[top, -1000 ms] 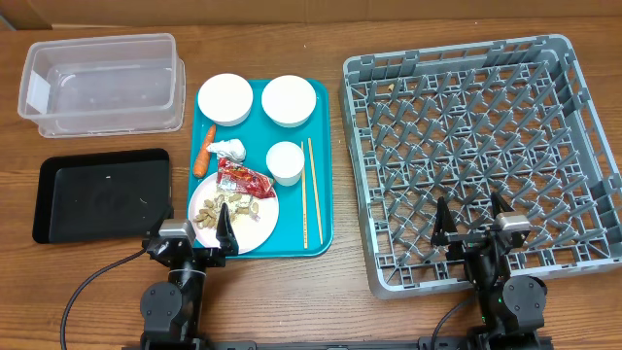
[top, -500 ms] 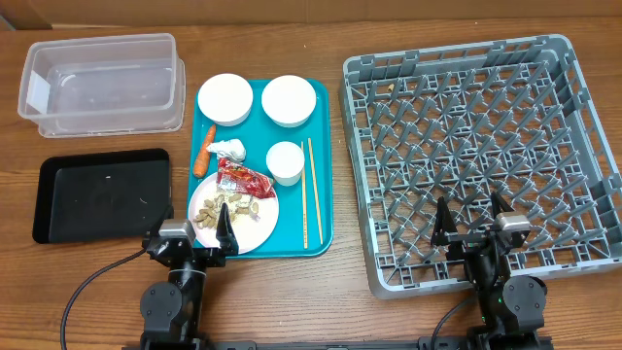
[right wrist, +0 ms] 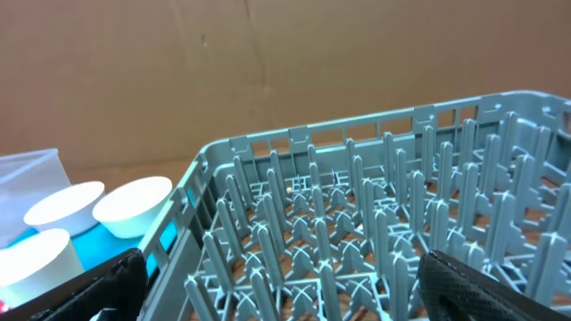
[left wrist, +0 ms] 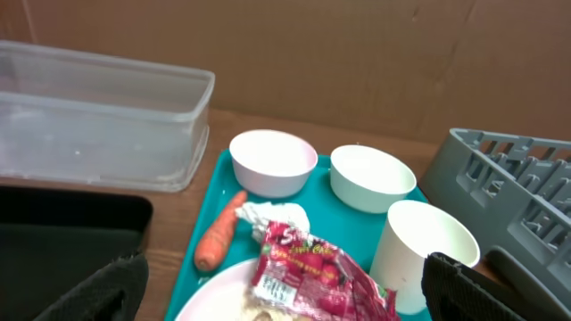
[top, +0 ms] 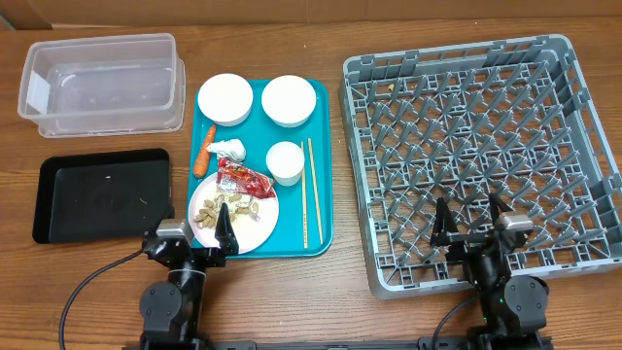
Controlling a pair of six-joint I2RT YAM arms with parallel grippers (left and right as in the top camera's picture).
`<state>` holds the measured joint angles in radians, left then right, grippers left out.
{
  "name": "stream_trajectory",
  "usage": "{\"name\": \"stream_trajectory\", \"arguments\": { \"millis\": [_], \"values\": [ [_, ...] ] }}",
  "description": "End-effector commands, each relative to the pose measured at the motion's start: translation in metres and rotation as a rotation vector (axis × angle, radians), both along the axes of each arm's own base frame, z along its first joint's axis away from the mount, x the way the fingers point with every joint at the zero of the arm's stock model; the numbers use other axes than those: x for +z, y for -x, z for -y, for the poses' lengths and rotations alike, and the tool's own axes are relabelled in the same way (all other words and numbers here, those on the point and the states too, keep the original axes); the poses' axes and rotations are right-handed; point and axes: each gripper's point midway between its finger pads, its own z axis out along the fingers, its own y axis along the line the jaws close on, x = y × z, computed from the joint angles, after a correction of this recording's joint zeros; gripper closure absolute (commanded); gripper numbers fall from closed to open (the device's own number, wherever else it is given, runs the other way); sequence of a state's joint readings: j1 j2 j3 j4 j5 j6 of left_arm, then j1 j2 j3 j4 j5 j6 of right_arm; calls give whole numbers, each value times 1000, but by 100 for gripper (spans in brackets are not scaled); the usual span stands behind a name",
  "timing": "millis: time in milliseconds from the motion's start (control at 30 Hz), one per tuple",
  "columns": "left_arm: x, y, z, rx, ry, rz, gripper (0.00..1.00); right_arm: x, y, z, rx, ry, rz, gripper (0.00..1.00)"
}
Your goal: Sort waste into correct bins and load items into the dishwasher
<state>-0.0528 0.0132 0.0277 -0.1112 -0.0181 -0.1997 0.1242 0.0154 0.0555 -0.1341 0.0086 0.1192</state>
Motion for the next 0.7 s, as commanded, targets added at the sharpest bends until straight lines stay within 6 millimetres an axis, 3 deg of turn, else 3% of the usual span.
{"name": "stream_trajectory", "arguments": {
  "millis": [0, 233, 433, 667],
  "values": [
    [35, 7, 4, -20, 32, 39, 0, 34, 5, 5, -22, -19, 30, 0],
    [68, 6, 4, -19, 27, -70, 0, 53, -1, 4, -23, 0, -106, 0],
    [88, -9, 5, -17, 13, -277, 0, 67, -15, -1, -7, 20, -280, 0],
    [107, -32, 7, -19, 2, -507, 0, 59, -26, -5, 7, 49, -550, 0]
  ]
}}
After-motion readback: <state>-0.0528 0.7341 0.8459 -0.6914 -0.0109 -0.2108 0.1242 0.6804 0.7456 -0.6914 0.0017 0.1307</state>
